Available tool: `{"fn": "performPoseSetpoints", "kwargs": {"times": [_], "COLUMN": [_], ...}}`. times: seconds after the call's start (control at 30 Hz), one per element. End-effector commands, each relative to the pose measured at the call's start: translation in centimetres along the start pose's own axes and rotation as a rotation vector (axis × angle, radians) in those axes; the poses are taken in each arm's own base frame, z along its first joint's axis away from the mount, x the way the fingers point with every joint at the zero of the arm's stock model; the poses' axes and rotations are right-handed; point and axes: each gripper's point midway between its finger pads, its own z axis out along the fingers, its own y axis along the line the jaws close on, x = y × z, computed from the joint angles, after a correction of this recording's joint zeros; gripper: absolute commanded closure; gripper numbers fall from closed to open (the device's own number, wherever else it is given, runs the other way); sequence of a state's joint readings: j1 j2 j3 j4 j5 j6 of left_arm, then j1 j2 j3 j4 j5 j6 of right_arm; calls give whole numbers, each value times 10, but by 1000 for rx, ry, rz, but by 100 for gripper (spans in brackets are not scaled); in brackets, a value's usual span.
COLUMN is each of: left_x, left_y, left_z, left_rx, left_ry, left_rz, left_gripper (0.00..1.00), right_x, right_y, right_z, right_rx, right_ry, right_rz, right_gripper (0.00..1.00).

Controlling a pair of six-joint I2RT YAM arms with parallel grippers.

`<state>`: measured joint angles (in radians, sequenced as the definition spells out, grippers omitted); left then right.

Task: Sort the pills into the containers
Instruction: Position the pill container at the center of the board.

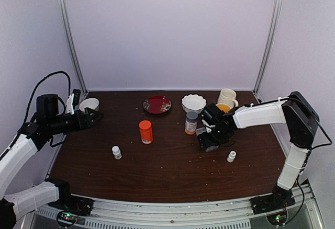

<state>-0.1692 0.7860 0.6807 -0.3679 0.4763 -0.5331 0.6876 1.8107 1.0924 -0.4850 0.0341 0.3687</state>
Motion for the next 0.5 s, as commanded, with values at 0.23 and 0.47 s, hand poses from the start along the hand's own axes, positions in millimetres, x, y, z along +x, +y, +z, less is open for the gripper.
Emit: {"fn": "performPoseSetpoints", "kwargs": {"times": [0.23, 0.47], "left_x": [-5, 1], "left_y": [-4, -1], "left_z": [1, 10], "left_rx": [24, 19], "left_ry": [-14, 18], "left_rz": [27, -9], "left_gripper": [2, 2], "right_x": [29, 22], "right_y": [72, 119], "right_z": [-23, -80], "right_rx": [-249, -570], "right_ry": [17, -111], "right_rz": [-28, -22], "right_gripper": [7, 0]}}
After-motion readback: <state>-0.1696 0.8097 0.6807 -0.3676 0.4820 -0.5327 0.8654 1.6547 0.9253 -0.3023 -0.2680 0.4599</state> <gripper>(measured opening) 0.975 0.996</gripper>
